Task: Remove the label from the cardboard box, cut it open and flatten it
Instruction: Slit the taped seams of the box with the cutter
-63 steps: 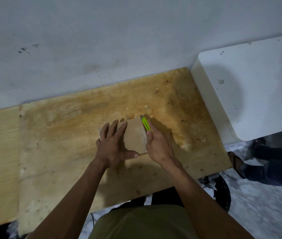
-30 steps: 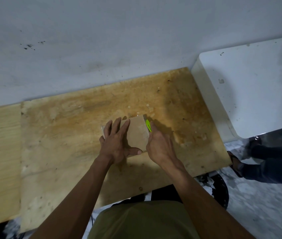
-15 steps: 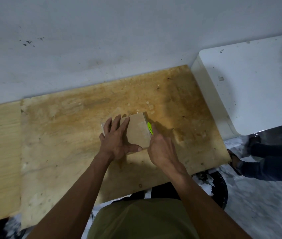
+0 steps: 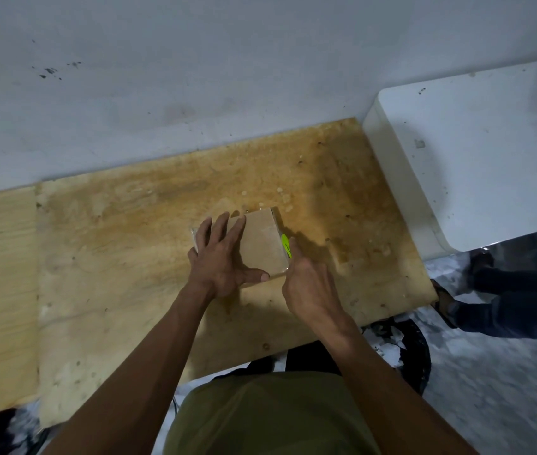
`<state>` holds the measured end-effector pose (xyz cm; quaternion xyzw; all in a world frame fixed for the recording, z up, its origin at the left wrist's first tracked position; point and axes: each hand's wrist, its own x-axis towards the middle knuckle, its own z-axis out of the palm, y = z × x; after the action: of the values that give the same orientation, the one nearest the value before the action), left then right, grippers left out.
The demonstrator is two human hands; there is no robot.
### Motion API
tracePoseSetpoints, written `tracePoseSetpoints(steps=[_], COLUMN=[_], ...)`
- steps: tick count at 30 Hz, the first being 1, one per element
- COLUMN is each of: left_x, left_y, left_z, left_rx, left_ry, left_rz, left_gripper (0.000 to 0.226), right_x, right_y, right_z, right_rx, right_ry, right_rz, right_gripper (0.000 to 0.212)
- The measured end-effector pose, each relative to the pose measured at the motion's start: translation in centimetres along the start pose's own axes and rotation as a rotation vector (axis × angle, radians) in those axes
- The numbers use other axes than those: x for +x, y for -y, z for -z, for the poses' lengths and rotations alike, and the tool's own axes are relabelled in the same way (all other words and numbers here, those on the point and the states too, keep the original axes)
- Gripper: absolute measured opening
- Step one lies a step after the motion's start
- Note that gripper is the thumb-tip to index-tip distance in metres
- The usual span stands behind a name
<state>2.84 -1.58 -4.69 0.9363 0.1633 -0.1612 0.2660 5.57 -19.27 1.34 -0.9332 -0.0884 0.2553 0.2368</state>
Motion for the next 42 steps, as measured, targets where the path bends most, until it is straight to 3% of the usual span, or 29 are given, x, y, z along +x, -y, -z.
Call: tracePoseSetpoints(steps=[28,42], left_x=[-0.2,-0.1], left_y=[-0.3,-0.2], left_z=[-0.1,-0.3], left_rx=[0.006,0.019], left_ry=[-0.025,-0.019], left_rz=[0.01,0.006], left_gripper=[0.125,0.125], right_x=[-3.9,-5.1], right_y=[-3.4,-4.4], right_z=[-2.3,-3.1], right_rx=[0.007,0.01], right_ry=[-0.068,-0.041], right_rz=[0.008,-0.003], right_gripper=[0.06,0.065])
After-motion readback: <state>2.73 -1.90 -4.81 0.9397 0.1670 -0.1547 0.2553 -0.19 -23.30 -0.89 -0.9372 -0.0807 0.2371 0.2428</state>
